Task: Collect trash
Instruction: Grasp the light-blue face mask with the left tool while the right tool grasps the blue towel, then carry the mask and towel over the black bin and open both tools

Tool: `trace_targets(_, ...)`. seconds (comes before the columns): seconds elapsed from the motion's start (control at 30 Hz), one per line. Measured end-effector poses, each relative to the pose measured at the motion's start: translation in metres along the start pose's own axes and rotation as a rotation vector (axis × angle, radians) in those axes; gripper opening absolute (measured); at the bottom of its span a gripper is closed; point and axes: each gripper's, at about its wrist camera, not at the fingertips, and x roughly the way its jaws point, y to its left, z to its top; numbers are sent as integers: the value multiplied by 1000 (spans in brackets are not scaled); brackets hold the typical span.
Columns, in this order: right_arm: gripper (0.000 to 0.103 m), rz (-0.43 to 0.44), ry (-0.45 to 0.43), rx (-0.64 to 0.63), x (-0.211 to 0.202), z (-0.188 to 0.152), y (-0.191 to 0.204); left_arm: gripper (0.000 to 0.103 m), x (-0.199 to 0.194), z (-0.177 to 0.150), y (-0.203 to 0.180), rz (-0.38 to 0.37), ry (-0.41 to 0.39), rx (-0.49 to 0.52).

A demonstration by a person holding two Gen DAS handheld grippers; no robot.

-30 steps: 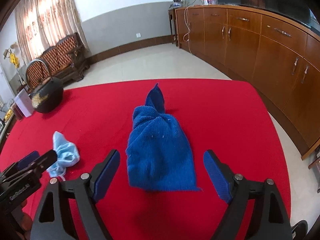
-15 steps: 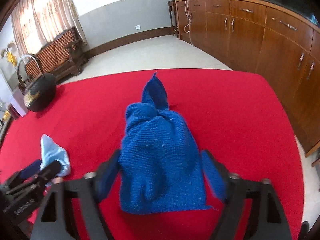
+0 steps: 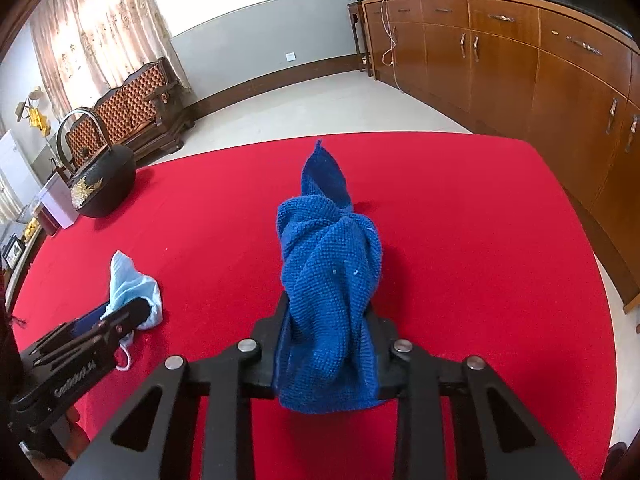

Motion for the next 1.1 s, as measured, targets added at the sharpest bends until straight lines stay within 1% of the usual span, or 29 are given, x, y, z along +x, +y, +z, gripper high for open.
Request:
trace_targets(0.03, 32, 0, 0, -1, -1, 2, 0, 32, -2, 0, -1, -7, -8, 4)
trace_targets(0.2, 31, 3, -9, -7, -8, 0, -2, 28, -4, 0, 1, -45, -21, -5)
trace_targets(0.23, 31, 5, -10, -9, -9, 0, -2, 27, -6, 0, 1, -64, -21, -9)
trace_targets(0.37, 30, 19, -22, -1, -22, -2, -5, 27, -19, -4, -1, -119, -27, -11)
trace_targets(0.6, 30, 31, -58, -4, -62, -17, -11, 27, -50, -19, -22, -181, -45, 46)
trace_targets(0.67, 30, 34, -70, 12, -78, -26, -18, 27, -59, -28, -35, -201, -42, 76)
trace_targets(0.73, 30, 36, -78, 34, -95, -39, -28, 27, -69, -42, -45, -206, -40, 96)
trace_targets(0.87, 30, 17, -82, 67, -127, -68, -48, 27, -79, -66, -58, -222, -3, 107)
trace_targets(0.97, 30, 0, -77, 86, -151, -93, -65, 27, -89, -80, -68, -225, 17, 119)
trace_targets(1.1, 30, -23, -82, 133, -185, -129, -92, 27, -108, -93, -84, -230, 13, 144)
